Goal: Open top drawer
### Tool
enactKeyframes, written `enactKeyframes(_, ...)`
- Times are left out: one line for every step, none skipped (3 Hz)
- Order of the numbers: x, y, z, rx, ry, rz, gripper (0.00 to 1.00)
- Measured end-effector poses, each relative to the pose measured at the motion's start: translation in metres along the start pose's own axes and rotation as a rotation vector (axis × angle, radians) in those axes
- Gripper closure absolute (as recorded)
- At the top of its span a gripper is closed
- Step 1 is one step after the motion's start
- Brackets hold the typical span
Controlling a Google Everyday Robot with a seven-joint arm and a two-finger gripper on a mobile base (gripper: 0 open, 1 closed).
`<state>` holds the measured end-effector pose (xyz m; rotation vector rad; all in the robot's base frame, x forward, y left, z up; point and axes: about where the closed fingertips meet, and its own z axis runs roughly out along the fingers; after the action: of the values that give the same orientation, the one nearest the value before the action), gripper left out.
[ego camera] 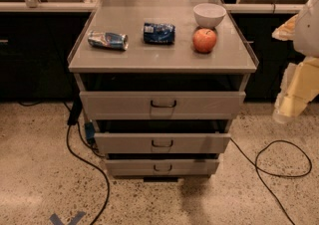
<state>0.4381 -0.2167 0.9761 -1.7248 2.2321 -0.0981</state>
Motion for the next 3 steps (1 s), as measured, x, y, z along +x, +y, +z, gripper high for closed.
enactKeyframes(0.000,0.000,0.000,0.000,0.000,0.000,0.00)
enactKeyframes(0.000,-0.001,0.010,-0.002,-0.012,-0.008,0.00)
enactKeyframes(0.003,-0.001,0.034,-0.018,-0.042,-0.012,0.00)
